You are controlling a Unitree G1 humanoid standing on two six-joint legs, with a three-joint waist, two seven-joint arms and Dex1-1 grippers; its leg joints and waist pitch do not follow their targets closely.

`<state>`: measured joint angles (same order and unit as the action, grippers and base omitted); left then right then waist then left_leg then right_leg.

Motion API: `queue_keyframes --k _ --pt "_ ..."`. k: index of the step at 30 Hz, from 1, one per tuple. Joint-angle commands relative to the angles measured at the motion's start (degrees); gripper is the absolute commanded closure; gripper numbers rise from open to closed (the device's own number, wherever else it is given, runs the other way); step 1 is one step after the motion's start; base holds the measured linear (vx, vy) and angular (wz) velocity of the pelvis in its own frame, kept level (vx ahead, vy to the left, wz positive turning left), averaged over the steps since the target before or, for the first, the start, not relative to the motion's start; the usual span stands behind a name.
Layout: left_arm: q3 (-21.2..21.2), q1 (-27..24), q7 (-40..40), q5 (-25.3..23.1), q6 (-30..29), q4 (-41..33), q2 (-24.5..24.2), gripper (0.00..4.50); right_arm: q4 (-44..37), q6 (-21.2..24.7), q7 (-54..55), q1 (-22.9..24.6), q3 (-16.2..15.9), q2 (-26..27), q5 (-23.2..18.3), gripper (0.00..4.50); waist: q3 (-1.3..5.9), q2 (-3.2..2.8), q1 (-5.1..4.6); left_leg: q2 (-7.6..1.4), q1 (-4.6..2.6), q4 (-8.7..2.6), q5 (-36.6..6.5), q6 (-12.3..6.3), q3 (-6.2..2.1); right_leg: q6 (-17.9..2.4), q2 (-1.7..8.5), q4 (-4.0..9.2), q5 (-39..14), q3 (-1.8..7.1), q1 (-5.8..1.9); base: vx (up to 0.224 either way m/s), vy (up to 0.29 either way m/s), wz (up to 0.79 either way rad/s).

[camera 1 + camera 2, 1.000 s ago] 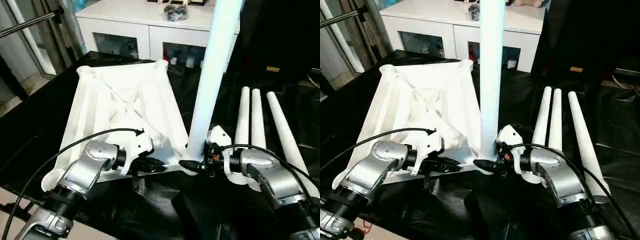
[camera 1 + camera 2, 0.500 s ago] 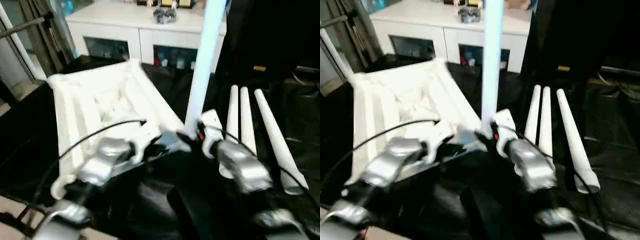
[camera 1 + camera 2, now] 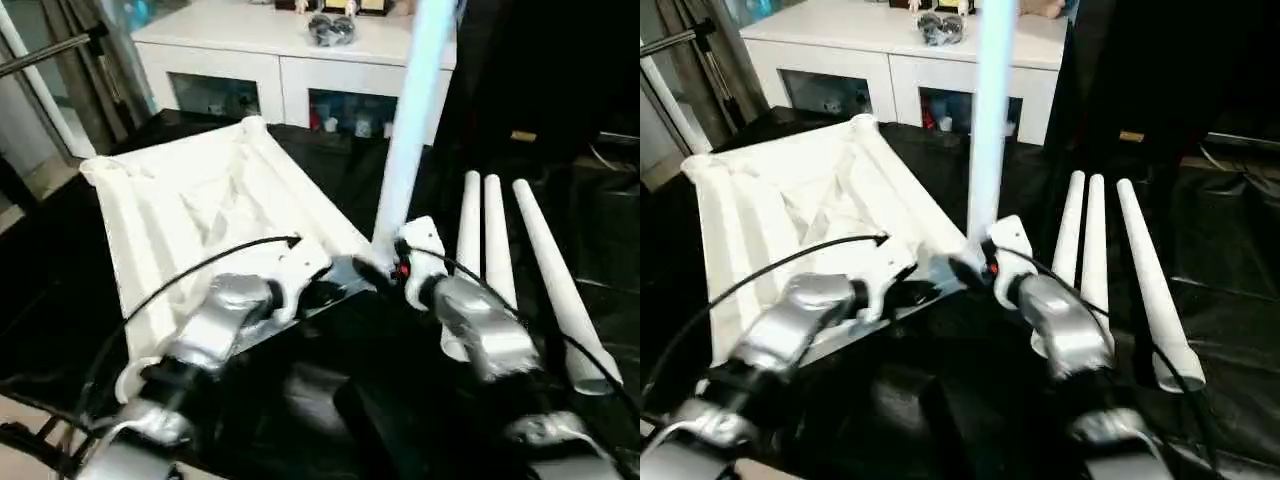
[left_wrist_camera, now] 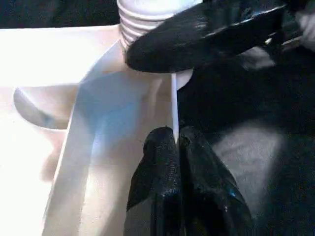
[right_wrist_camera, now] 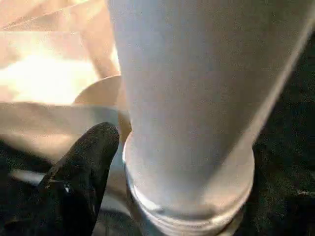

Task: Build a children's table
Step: Rotate leg to tighten

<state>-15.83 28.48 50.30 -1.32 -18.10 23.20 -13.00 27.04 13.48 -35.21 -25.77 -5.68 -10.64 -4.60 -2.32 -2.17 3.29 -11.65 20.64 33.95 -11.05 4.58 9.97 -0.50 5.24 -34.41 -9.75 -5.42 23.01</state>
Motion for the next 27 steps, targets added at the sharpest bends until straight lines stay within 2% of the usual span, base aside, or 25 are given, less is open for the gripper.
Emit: queue_keyframes --k 1,3,5,8,11,13,18,20,23,25,26,27 --pt "-1.5 0.6 3.4 2.2 3.0 -3.5 0.2 4.5 -2.9 -0.1 -7.5 1.1 -5.1 0.3 -1.8 0.7 3.44 0.36 0.21 -1.28 0.09 -4.19 -12.4 -2.63 -0.39 -10.3 3.04 4.44 -14.5 2.78 -3.17 0.0 0.0 0.0" --pt "-1.9 -0.2 6.9 2.9 3.6 -4.5 -1.9 4.5 -6.8 -0.2 -14.6 3.1 -6.7 -3.3 -3.1 0.7 3.56 0.33 0.29 -1.38 0.22 -4.09 -10.9 -3.3 -0.4 -11.2 2.96 4.04 -11.9 2.76 -3.22 0.0 0.0 0.0" --pt "-2.0 -0.4 7.6 3.1 3.7 -4.8 -2.3 4.5 -7.6 -0.1 -15.9 3.5 -7.0 -3.9 -3.5 0.7 3.6 0.25 0.46 -1.48 0.09 -3.88 -9.8 -4.12 -0.24 -12.2 3.0 3.89 -9.9 2.84 -3.05 0.0 0.0 0.0" --pt "-2.5 -1.3 12.1 4.1 4.2 -6.2 -4.9 4.5 -10.8 -0.5 -22.6 5.5 -8.3 -7.7 -4.7 0.7 3.65 0.14 0.68 -1.63 0.07 -3.85 -8.9 -4.71 -0.25 -13.7 2.96 3.47 -7.2 2.77 -3.18 0.0 0.0 0.0" --pt "-2.6 -1.5 13.4 4.0 4.4 -6.2 -5.8 4.5 -11.9 0.6 -24.2 5.9 -8.3 -8.4 -5.4 0.97 3.58 0.13 0.81 -1.65 0.13 -3.89 -9.2 -4.83 -0.19 -14.0 3.0 3.48 -7.3 2.8 -3.19 0.0 0.0 0.0" --pt "-2.8 -1.7 14.9 4.3 4.8 -6.4 -6.9 4.5 -13.1 1.8 -25.8 6.4 -8.7 -9.1 -5.9 1.07 3.53 0.16 1.05 -1.67 -0.07 -3.92 -9.9 -4.36 -0.14 -13.9 3.07 3.68 -8.9 2.84 -3.11 0.0 0.0 0.0" --pt "-2.5 -1.8 16.2 4.3 5.2 -6.4 -7.7 4.5 -14.2 3.1 -27.0 6.9 -8.9 -9.1 -6.6 1.49 3.37 0.2 1.23 -1.68 -0.14 -4.12 -11.3 -3.07 -0.18 -12.6 3.1 3.99 -12.3 2.88 -2.98 0.0 0.0 0.0" --pt "-2.5 -1.8 16.2 4.6 5.1 -6.5 -7.8 4.5 -14.3 3.7 -27.2 7.1 -9.0 -8.8 -6.8 1.71 3.43 0.2 1.27 -1.64 -0.12 -4.1 -11.1 -2.91 -0.2 -12.6 3.11 3.94 -12.1 2.9 -3.05 0.0 0.0 0.0" --pt "-2.3 -1.9 16.0 4.6 5.0 -6.6 -7.6 4.5 -14.3 4.0 -26.7 7.1 -9.1 -8.3 -6.8 1.73 3.48 0.25 1.3 -1.62 -0.03 -4.06 -10.5 -2.89 -0.22 -12.5 3.08 3.84 -11.4 2.87 -3.1 0.0 0.0 0.0" --pt "-1.1 -1.0 11.9 4.3 3.8 -5.6 -5.5 4.5 -10.5 3.5 -18.5 5.7 -7.6 -4.7 -4.0 1.77 3.45 0.19 1.35 -1.63 -0.02 -4.05 -10.1 -2.83 -0.19 -12.6 3.07 3.8 -11.0 2.91 -3.0 0.0 0.0 0.0" --pt "-0.8 -0.6 10.6 4.2 3.5 -5.1 -4.9 4.5 -8.8 3.2 -15.3 5.1 -7.0 -3.5 -2.8 1.77 3.34 0.26 1.1 -1.5 0.09 -4.13 -10.4 -2.24 -0.17 -12.6 3.11 3.87 -12.0 2.88 -2.93 0.0 0.0 0.0" --pt "-0.3 0.1 8.0 3.5 3.2 -4.1 -3.8 4.5 -5.9 3.2 -10.3 3.9 -5.8 -1.6 -1.5 1.78 3.21 0.31 0.82 -1.37 0.16 -4.35 -11.5 -1.31 -0.34 -11.6 3.17 4.19 -15.2 2.68 -3.09 0.0 0.0 0.0"
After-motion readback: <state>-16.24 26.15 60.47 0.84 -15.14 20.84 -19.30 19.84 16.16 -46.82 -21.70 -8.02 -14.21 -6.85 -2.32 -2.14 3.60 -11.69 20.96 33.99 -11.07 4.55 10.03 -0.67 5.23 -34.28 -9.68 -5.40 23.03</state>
